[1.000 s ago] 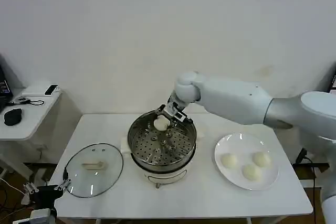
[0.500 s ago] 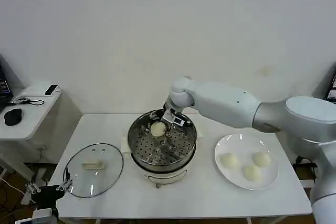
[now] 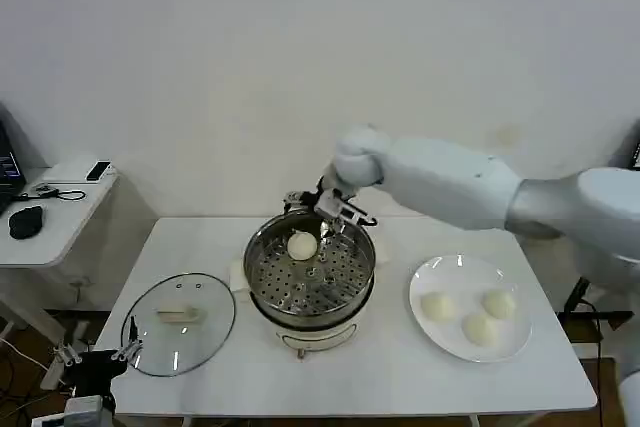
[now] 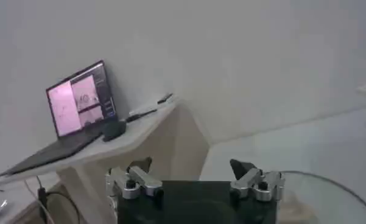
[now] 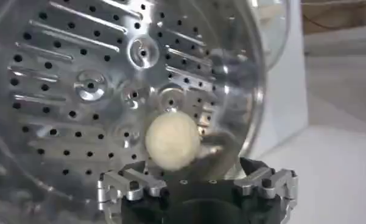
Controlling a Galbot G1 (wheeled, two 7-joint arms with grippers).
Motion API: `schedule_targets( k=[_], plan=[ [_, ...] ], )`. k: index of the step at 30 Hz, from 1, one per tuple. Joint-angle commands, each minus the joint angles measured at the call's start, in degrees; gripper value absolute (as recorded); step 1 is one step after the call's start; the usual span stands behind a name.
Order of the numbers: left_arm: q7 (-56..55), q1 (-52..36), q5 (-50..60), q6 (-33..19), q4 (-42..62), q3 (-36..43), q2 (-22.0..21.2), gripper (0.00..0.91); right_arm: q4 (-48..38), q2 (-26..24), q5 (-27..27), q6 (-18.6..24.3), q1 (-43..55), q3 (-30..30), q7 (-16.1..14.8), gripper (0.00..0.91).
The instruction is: Take steamed baozi put them in steamer then cover it.
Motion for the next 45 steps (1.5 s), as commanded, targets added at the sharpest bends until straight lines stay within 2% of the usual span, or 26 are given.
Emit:
schedule_targets(
  k=[1, 5, 6, 9, 13, 18, 23, 27, 32, 45],
  plan=[
    [2.2, -0.3, 0.1, 0.1, -0.5, 1.6, 0.5, 0.907, 15.7, -17.9, 14.7, -12.0, 7.8, -3.3, 1.2, 0.907],
    [3.9, -0.4, 0.3, 0.4, -1.4, 2.3, 1.1, 0.907, 19.2, -27.2, 13.3, -17.6, 7.0, -3.9, 2.6, 0.907],
    [4.3, -0.5, 0.5, 0.5, -1.7, 2.5, 1.4, 0.907, 20.4, -31.1, 12.7, -19.2, 6.0, -3.8, 3.0, 0.907],
    [5.0, -0.7, 0.7, 0.7, -1.9, 2.7, 1.7, 0.907, 22.8, -38.0, 10.8, -21.9, 3.4, -3.0, 3.2, 0.907],
    [5.8, -0.7, 1.0, 0.7, -1.8, 2.5, 2.4, 0.907, 25.4, -42.4, 8.7, -25.3, -1.0, -1.9, 3.6, 0.907],
    [6.5, -0.5, 0.9, 0.7, -2.5, 1.3, 2.9, 0.907, 26.6, -45.4, 7.6, -29.3, -3.6, -4.2, 3.0, 0.907],
    [6.5, -0.4, 0.8, 0.6, -2.4, 0.2, 2.7, 0.907, 25.3, -45.2, 8.0, -30.3, -7.4, -4.4, 1.8, 0.907],
    [6.2, -0.1, 0.7, 0.6, -2.0, -0.1, 2.6, 0.907, 22.1, -42.7, 8.3, -31.2, -14.2, 1.0, 1.7, 0.907],
    [6.2, -0.2, 0.6, 0.6, -1.6, -0.6, 2.5, 0.907, 16.0, -38.5, 6.1, -30.7, -20.0, 5.8, 1.7, 0.907],
    [6.2, -0.8, 0.7, 0.5, 0.4, -1.0, 2.5, 0.907, 8.6, -31.0, 5.8, -29.6, -23.8, 7.2, -0.5, 0.907]
  ],
)
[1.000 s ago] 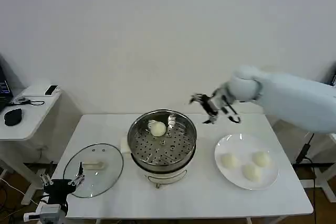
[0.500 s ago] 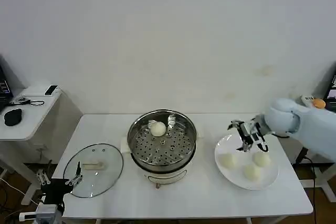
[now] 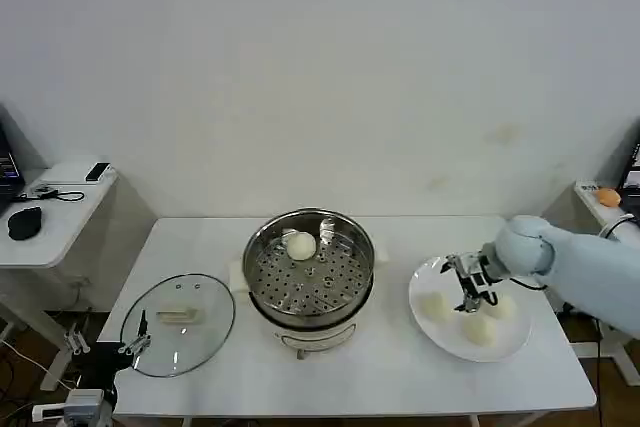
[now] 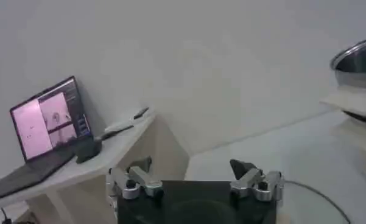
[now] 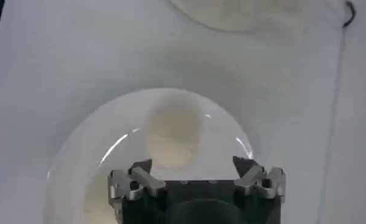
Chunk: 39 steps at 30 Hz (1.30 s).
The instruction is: Take steamed baozi put them in steamer then cover it.
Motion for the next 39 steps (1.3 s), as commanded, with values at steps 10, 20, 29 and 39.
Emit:
schedule_targets(
  k=[10, 20, 29, 39],
  plan=[
    [0.0, -0.2, 0.0, 0.0, 1.0, -0.1, -0.2, 0.907, -7.7, 6.4, -1.0, -0.4, -7.5, 3.7, -0.4, 0.907],
    [-0.1, 0.1, 0.0, -0.1, 1.2, -0.5, -0.5, 0.907, -9.8, 9.5, -1.8, -1.0, -8.2, 4.7, -0.4, 0.766],
    [-0.3, 0.1, 0.0, -0.2, 1.2, -0.5, -0.6, 0.907, -9.0, 8.3, -1.9, -1.8, -7.2, 4.3, -1.2, 0.635],
    [-0.3, 0.1, 0.0, -0.1, 0.7, -0.2, -0.6, 0.907, -3.6, 3.9, 1.6, -2.7, 1.6, 1.8, -1.6, 0.645]
  ],
)
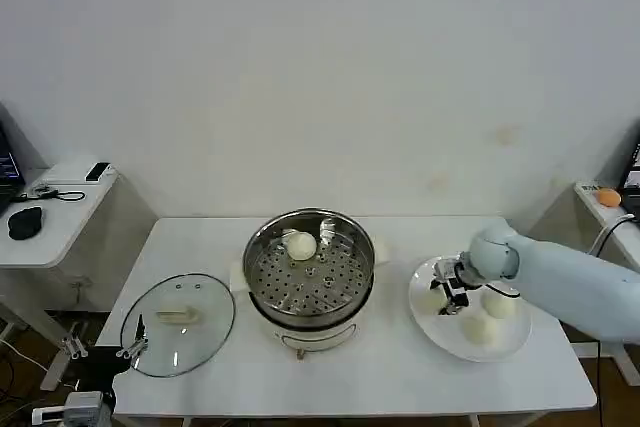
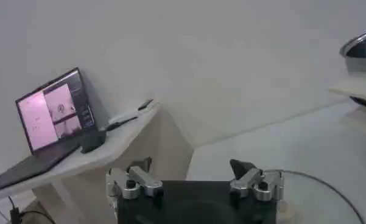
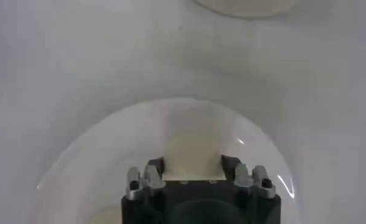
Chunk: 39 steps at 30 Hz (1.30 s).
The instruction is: Take steamed baozi put them in steamer then cover it.
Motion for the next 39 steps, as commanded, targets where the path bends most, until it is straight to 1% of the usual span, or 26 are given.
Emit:
schedule_targets(
  k=[1, 3, 5, 9, 12, 16, 17, 18, 19, 21, 22, 24, 26, 28, 30, 33, 34, 38, 39],
  plan=[
    [0.0, 0.0, 0.0, 0.0, -0.3, 0.1, 0.1, 0.907, 4.0, -3.1, 2.9, -0.7, 7.1, -1.6, 0.0, 0.645],
    [0.0, 0.1, 0.2, 0.0, -0.4, 0.1, 0.1, 0.907, 6.3, -4.7, 4.1, -0.9, 9.9, -2.5, 0.2, 0.645],
    [-0.1, 0.4, 0.3, -0.1, -0.5, 0.3, 0.1, 0.907, 8.5, -5.8, 5.8, -1.3, 14.5, -4.7, 0.2, 0.645],
    [-0.1, 0.4, 0.4, -0.1, -0.9, 0.5, 0.0, 0.907, 12.0, -5.8, 8.3, -2.0, 23.8, -9.2, 0.6, 0.645],
    [0.0, 0.4, 0.5, 0.0, -1.4, 0.7, 0.0, 0.907, 14.0, -4.1, 11.3, -3.8, 29.0, -10.3, 1.4, 0.645],
    [-0.1, 0.5, 0.7, 0.0, -1.6, 0.8, 0.0, 0.907, 15.2, -0.5, 14.9, -6.5, 35.1, -11.8, 1.9, 0.645],
    [-0.1, 0.5, 0.6, 0.0, -1.7, 0.7, -0.1, 0.907, 15.4, 1.2, 16.6, -7.5, 37.0, -12.3, 2.3, 0.655],
    [-0.1, 0.6, 0.6, 0.0, -1.7, 0.6, -0.1, 0.907, 15.5, 2.3, 17.6, -8.2, 38.1, -12.6, 2.7, 0.645],
    [-0.1, 0.6, 0.6, 0.0, -1.7, 0.6, -0.1, 0.907, 15.5, 3.3, 18.2, -8.7, 38.6, -12.7, 3.1, 0.655],
    [-0.1, 0.6, 0.6, -0.1, -1.6, 0.5, -0.1, 0.907, 15.5, 6.4, 21.6, -10.6, 39.7, -12.9, 3.9, 0.655],
    [-0.2, 0.5, 0.6, -0.1, -1.5, 0.4, -0.1, 0.907, 15.5, 7.1, 22.7, -11.1, 39.9, -12.9, 4.2, 0.655],
    [-0.2, 0.5, 0.6, -0.2, -1.4, 0.3, -0.1, 0.907, 15.4, 10.0, 26.5, -13.3, 39.9, -13.0, 5.3, 0.655],
    [-0.2, 0.4, 0.6, -0.2, -1.2, 0.1, -0.1, 0.907, 15.2, 13.0, 29.0, -14.7, 39.3, -12.9, 6.4, 0.655],
    [-0.2, 0.3, 0.6, -0.2, -1.2, -0.1, -0.1, 0.907, 14.4, 16.5, 32.2, -16.6, 37.3, -12.6, 8.2, 0.655],
    [-0.2, 0.2, 0.5, -0.2, -1.2, -0.2, -0.1, 0.907, 13.3, 19.0, 33.9, -17.6, 35.7, -12.3, 9.0, 0.655],
    [-0.2, -0.1, 0.4, -0.2, -1.0, -0.5, -0.2, 0.907, 10.6, 24.7, 36.1, -19.4, 32.3, -11.5, 10.9, 0.655],
    [-0.2, -0.1, 0.4, -0.2, -0.9, -0.7, -0.2, 0.907, 9.6, 26.2, 37.7, -20.2, 30.8, -11.4, 11.7, 0.655],
    [-0.3, -0.5, 0.4, -0.2, -0.5, -0.9, -0.3, 0.907, 7.5, 30.7, 40.7, -22.1, 27.7, -10.9, 13.6, 0.655],
    [-0.3, -0.6, 0.4, -0.3, -0.3, -1.0, -0.4, 0.907, 7.0, 31.6, 40.8, -22.4, 26.9, -10.7, 13.9, 0.655]
  ],
)
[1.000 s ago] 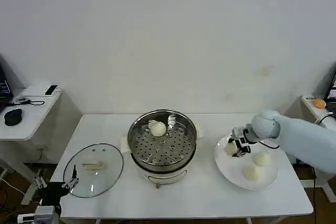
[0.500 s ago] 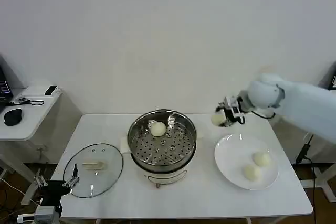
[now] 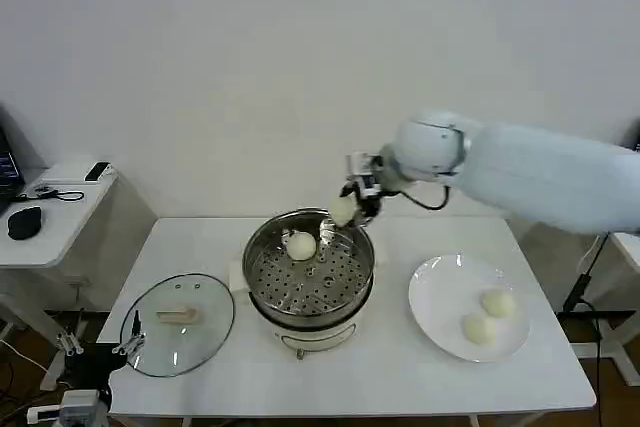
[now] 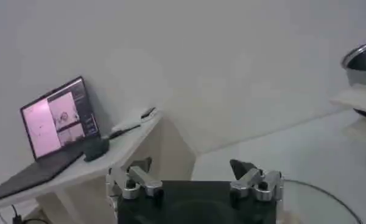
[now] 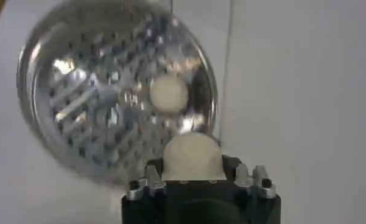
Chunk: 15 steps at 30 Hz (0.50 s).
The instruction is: Take steamed baozi put them in steamer then cover it.
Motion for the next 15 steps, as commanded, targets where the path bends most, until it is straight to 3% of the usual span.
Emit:
schedule_targets(
  k=[1, 15],
  plan=[
    [-0.1, -0.5, -0.1, -0.1, 0.7, -0.3, -0.2, 0.907, -5.0, 14.7, 10.1, -6.2, -5.5, 0.4, 4.9, 0.655],
    [-0.2, -0.8, 0.0, -0.4, 1.6, -0.2, -0.4, 0.907, -12.4, 20.0, 8.4, -8.9, -13.7, 1.7, 6.9, 0.655]
  ],
)
